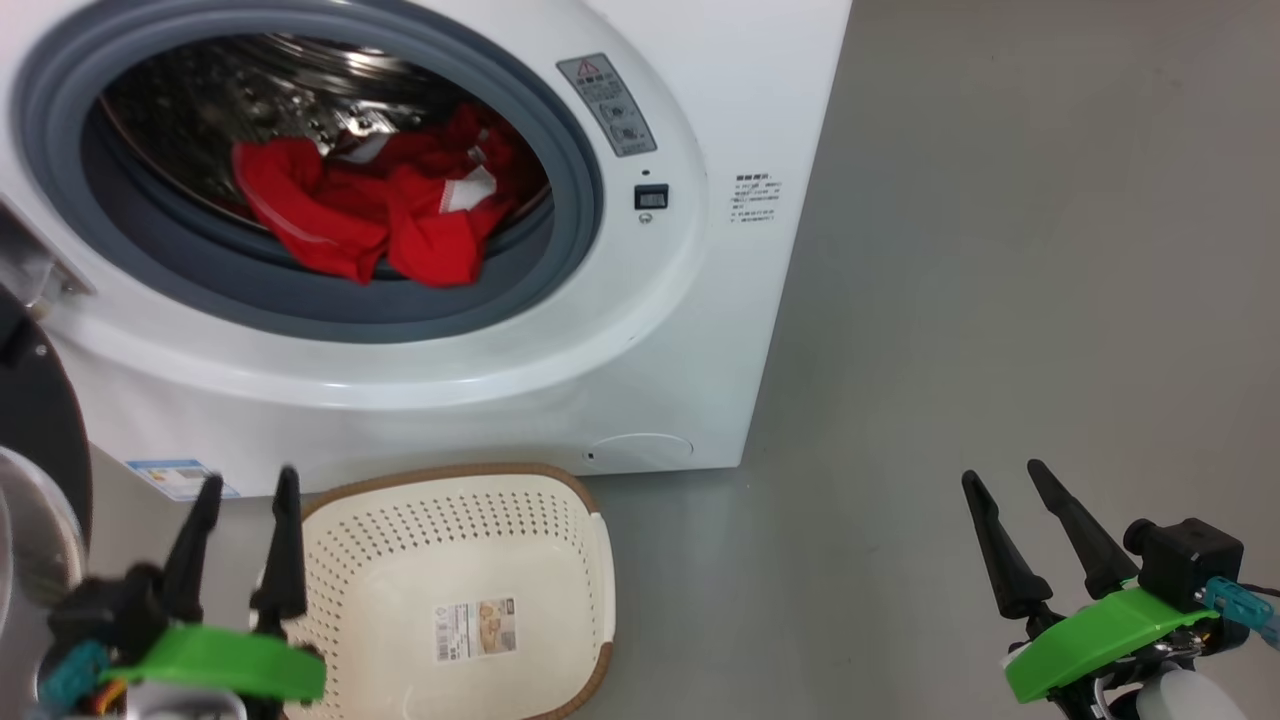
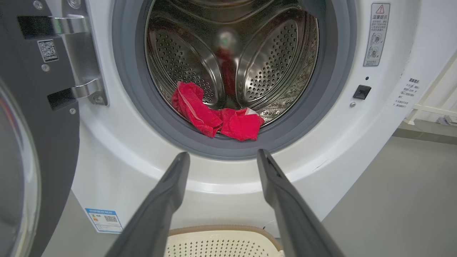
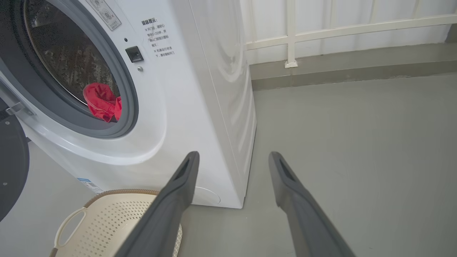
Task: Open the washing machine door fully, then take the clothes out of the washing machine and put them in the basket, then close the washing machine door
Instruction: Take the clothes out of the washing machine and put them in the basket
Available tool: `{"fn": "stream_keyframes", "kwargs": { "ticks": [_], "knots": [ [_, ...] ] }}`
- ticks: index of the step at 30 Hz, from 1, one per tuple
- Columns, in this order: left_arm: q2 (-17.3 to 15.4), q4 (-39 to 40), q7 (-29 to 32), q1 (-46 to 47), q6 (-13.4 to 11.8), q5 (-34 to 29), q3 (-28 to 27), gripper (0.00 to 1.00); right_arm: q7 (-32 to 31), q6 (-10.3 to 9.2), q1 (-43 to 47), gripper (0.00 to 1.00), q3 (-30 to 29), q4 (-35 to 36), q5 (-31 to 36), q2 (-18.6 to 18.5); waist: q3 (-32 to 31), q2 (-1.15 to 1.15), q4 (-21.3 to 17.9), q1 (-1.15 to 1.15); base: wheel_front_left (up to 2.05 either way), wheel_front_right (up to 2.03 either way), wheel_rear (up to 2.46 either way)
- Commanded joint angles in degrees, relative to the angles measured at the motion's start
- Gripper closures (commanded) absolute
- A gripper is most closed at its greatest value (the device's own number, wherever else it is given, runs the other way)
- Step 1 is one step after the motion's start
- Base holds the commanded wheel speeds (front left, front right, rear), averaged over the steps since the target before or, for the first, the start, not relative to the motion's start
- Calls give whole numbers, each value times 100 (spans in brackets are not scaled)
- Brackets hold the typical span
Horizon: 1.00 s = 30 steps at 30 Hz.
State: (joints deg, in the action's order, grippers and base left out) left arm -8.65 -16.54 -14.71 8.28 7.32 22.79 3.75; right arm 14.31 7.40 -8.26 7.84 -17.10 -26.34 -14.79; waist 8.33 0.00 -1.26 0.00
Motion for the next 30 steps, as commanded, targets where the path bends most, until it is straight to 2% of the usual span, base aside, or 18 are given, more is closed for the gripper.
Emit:
{"fn": "stream_keyframes", "kwargs": {
  "ticks": [1, 6, 12, 22, 30],
  "knots": [
    [-185, -66, -29, 517, 16, -59, -125, 0, 69, 9, -161, 0, 113, 168, 89, -40, 165, 0, -76, 0, 0, 0, 0],
    [-317, -542, -29, 1242, 16, -68, 191, 0, 69, 9, -257, 0, 127, 187, 98, 6, 403, 0, -156, 0, 0, 0, 0],
    [-483, -1591, 203, 2474, 16, 124, 670, 0, 69, 9, -411, 0, 180, 194, 106, 96, 701, 0, -288, 0, 0, 0, 0],
    [-576, -3293, 658, 4084, 16, 458, 1422, 0, 69, 9, -724, 0, 321, 171, 108, 216, 1116, 0, -521, 0, 0, 0, 0],
    [-615, -4156, 951, 5157, 16, 718, 1999, 0, 69, 9, -1014, 0, 413, 182, 113, 244, 1495, 0, -663, 0, 0, 0, 0]
  ]
}}
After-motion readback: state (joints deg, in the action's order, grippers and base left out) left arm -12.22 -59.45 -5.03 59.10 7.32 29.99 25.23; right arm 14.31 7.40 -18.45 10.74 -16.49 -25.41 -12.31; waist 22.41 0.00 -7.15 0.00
